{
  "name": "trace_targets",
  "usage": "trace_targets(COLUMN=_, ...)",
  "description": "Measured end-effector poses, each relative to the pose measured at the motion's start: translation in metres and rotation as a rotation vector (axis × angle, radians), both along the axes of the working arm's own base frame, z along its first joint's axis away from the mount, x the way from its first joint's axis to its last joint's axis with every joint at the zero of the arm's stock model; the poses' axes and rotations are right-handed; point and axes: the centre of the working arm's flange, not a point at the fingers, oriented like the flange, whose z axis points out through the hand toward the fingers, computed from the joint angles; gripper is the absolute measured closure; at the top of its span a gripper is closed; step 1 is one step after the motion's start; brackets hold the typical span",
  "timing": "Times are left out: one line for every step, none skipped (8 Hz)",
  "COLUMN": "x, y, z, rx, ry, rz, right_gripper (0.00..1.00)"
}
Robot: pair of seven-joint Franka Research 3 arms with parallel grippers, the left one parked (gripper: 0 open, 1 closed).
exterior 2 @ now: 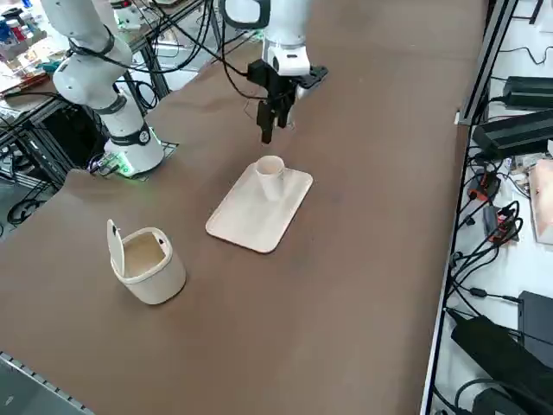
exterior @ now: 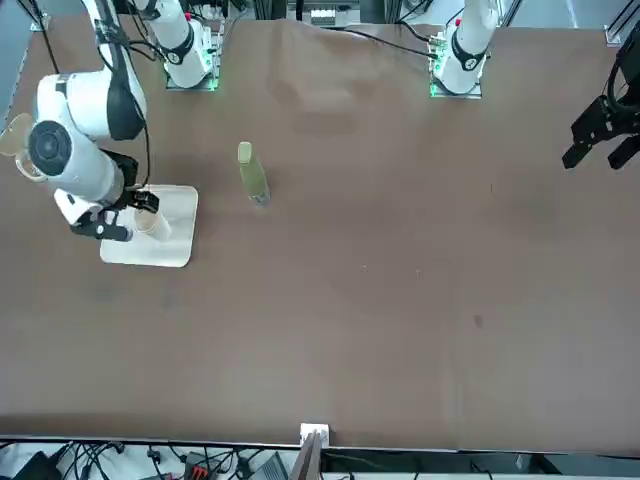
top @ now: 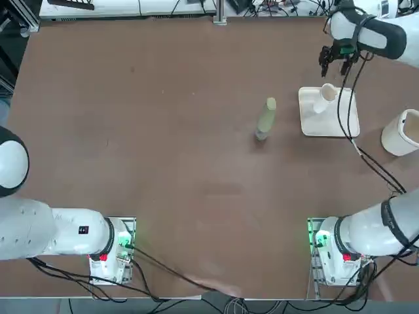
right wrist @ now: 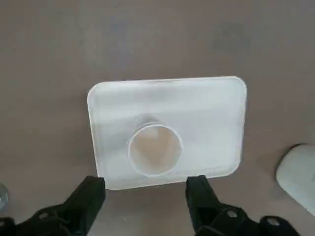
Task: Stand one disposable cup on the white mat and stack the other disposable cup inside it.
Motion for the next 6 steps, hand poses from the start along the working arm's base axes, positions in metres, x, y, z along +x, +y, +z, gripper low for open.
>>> trace_targets(x=-0.001, y=-0.014, z=0.045, rx=0.001, ry=-0.008, rz=-0.002, right_gripper=0.00)
trace_targets(x=-0.006, y=-0.025, z=0.088, rx=0.034, ry=-0.025, rz=0.003, right_gripper=0.00)
trace_targets(x=-0.014, y=-0.035, z=0.128, rx=0.095, ry=-0.061, rz=0.023, right_gripper=0.00)
trace_targets(x=-0.026, y=-0.045, z=0.160, rx=0.137, ry=-0.099, rz=0.058, right_gripper=0.00)
trace_targets(x=-0.039, y=-0.052, z=0.181, rx=0.154, ry=-0.123, rz=0.077, right_gripper=0.00)
trace_targets(x=-0.049, y=-0.056, z=0.195, rx=0.160, ry=-0.137, rz=0.082, right_gripper=0.00)
